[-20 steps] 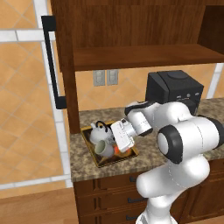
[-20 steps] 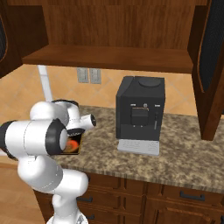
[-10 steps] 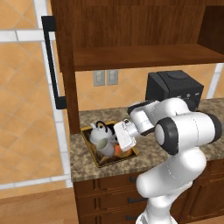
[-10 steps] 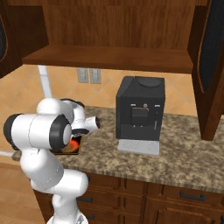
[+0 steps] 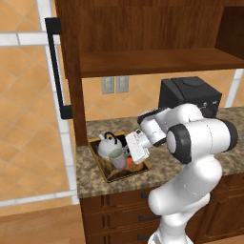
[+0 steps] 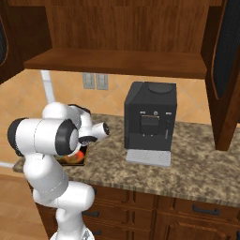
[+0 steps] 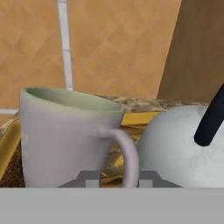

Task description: Pick the kettle from the counter and place it on the tray. Then pick the mug from the cabinet and place it on the tray. Then close the cabinet doors.

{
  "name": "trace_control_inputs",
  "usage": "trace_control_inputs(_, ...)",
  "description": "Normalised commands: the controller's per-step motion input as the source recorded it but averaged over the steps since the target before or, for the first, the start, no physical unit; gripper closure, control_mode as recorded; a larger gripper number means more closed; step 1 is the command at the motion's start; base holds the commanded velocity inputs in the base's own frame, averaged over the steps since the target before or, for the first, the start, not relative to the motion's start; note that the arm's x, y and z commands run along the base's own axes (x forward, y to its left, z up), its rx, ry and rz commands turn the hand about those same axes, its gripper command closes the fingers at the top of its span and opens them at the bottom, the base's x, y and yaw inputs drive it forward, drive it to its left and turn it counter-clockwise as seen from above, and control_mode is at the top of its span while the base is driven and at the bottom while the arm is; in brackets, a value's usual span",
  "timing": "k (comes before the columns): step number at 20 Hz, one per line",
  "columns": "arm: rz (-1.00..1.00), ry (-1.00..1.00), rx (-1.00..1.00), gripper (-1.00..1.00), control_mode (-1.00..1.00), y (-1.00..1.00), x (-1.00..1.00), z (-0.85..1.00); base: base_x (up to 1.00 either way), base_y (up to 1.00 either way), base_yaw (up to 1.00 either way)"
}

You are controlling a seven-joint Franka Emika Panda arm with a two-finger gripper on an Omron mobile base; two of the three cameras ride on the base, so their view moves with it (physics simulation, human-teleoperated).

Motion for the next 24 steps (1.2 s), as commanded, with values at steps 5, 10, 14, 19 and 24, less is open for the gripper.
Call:
trace_control_inputs(5, 0.01, -0.12, -0.06, -1.0, -1.0, -0.39, -0.28, -0.53, 0.0, 0.0, 0.0)
trace_control_inputs(10, 0.02, -0.15, -0.01, -1.0, -1.0, -0.06, -0.22, -0.01, 0.0, 0.0, 0.0)
trace_control_inputs(14, 0.0, -0.01, 0.0, -1.0, -1.0, 0.0, -0.12, 0.53, 0.0, 0.0, 0.0)
trace_control_inputs(19, 0.0, 0.05, 0.0, -1.0, -1.0, -0.02, -0.2, 0.78, 0.0, 0.0, 0.0)
trace_control_inputs(24, -0.03, 0.21, 0.0, -1.0, -1.0, -0.05, -0.35, 0.82, 0.0, 0.0, 0.0)
